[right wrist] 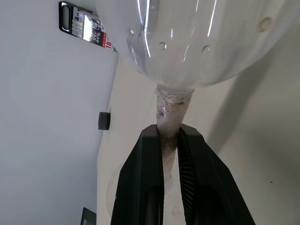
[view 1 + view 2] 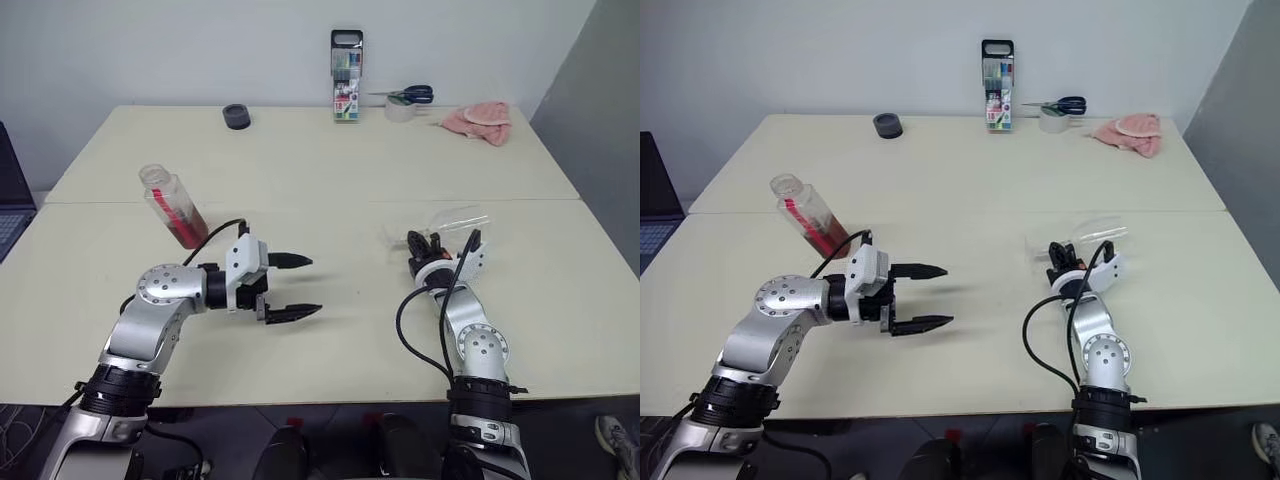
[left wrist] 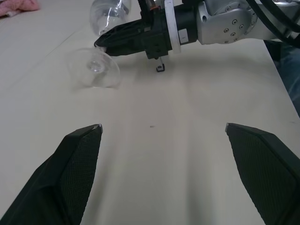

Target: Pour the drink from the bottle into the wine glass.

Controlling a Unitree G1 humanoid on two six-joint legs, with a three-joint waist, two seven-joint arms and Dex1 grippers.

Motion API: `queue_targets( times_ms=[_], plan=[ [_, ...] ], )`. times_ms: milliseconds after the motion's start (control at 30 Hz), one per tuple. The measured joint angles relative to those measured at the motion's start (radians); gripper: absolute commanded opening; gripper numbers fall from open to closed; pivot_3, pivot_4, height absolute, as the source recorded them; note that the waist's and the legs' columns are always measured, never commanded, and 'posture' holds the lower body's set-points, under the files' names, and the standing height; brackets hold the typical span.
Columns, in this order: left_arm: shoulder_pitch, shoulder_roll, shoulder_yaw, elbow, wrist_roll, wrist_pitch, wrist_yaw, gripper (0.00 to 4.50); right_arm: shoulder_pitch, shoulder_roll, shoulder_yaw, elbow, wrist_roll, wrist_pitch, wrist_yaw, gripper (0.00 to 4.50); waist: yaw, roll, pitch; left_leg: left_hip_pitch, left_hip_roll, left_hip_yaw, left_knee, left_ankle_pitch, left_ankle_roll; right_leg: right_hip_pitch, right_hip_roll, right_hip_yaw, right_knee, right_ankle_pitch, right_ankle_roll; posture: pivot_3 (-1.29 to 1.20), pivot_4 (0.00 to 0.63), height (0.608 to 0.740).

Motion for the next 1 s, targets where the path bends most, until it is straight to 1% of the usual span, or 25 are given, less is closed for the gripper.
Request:
queue_targets(
  times_ms=[67, 167, 233, 300, 367, 433, 633, 767, 900, 1000],
  plan=[
    [0.004, -0.002, 0.001, -0.017, -0.001, 0.027, 0.027, 4.5, 0.002, -0.007, 0.019, -0.011, -0.038, 0.008, 0.018, 0.16, 0.0, 0.0, 0.0, 0.0, 0.0, 0.0, 0.0, 0.0, 0.0, 0.0, 0.0, 0.0, 0.0, 0.0, 0.0, 0.0, 0.15, 0.74],
    [0.023, -0.01, 0.008, -0.046, -0.009, 0.067, 0.075, 4.5, 0.027, -0.065, 0.128, -0.061, -0.171, 0.016, 0.072, 0.16, -0.004, 0.001, 0.0, 0.0, 0.0, 0.0, 0.0, 0.0, 0.0, -0.001, 0.0, 0.0, 0.0, 0.0, 0.0, 0.0, 0.15, 0.74],
    [0.048, -0.019, 0.026, -0.063, -0.02, 0.1, 0.113, 4.5, 0.031, -0.148, 0.247, -0.083, -0.32, 0.005, 0.132, 0.16, -0.009, 0.001, 0.001, 0.0, 0.0, 0.0, 0.0, 0.0, 0.0, -0.001, 0.0, 0.001, 0.0, 0.0, 0.0, 0.0, 0.15, 0.74],
    [0.072, -0.02, 0.045, -0.069, -0.028, 0.122, 0.148, 4.5, 0.03, -0.243, 0.395, -0.089, -0.512, -0.045, 0.204, 0.15, -0.012, 0.001, 0.001, 0.0, 0.0, 0.0, 0.0, 0.0, 0.0, -0.001, 0.0, 0.0, 0.0, 0.0, 0.0, 0.0, 0.15, 0.74],
    [0.095, -0.021, 0.063, -0.078, -0.03, 0.141, 0.177, 4.5, 0.033, -0.286, 0.496, -0.077, -0.659, -0.101, 0.26, 0.15, -0.013, 0.001, 0.001, -0.001, 0.0, -0.001, 0.0, 0.0, 0.0, -0.001, 0.0, 0.0, -0.001, 0.0, 0.0, 0.0, 0.15, 0.74],
    [0.12, -0.021, 0.08, -0.092, -0.029, 0.151, 0.208, 4.5, 0.037, -0.299, 0.55, -0.052, -0.761, -0.157, 0.299, 0.14, -0.012, 0.0, 0.0, -0.001, 0.0, 0.0, 0.0, 0.0, 0.0, -0.001, 0.0, 0.0, -0.001, 0.0, 0.0, 0.0, 0.15, 0.74],
    [0.178, -0.021, 0.119, -0.099, -0.018, 0.145, 0.284, 4.5, 0.036, -0.306, 0.591, 0.028, -0.943, -0.289, 0.38, 0.14, -0.015, 0.0, 0.0, 0.0, 0.001, 0.0, 0.0, 0.0, 0.0, -0.001, 0.0, 0.0, 0.0, 0.0, 0.0, 0.0, 0.15, 0.74],
    [0.215, -0.031, 0.165, -0.103, -0.012, 0.135, 0.346, 4.5, 0.014, -0.299, 0.592, 0.108, -1.018, -0.401, 0.425, 0.14, -0.017, 0.0, 0.0, 0.0, 0.001, 0.0, 0.0, 0.0, 0.0, -0.001, 0.0, 0.0, 0.0, 0.0, 0.0, 0.0, 0.15, 0.74],
    [0.261, -0.034, 0.208, -0.152, -0.017, 0.149, 0.396, 4.5, -0.079, -0.253, 0.589, 0.238, -1.026, -0.465, 0.51, 0.14, -0.021, 0.0, 0.001, 0.0, 0.001, -0.001, 0.0, 0.0, 0.0, -0.001, 0.0, 0.0, 0.0, 0.0, 0.0, 0.0, 0.15, 0.74],
    [0.286, -0.033, 0.232, -0.183, -0.027, 0.161, 0.421, 4.5, -0.187, -0.212, 0.589, 0.375, -1.038, -0.513, 0.572, 0.14, -0.021, 0.0, 0.001, 0.0, 0.0, -0.001, 0.0, 0.0, 0.0, -0.001, 0.0, 0.0, -0.001, 0.0, 0.0, 0.0, 0.15, 0.74]
  ],
)
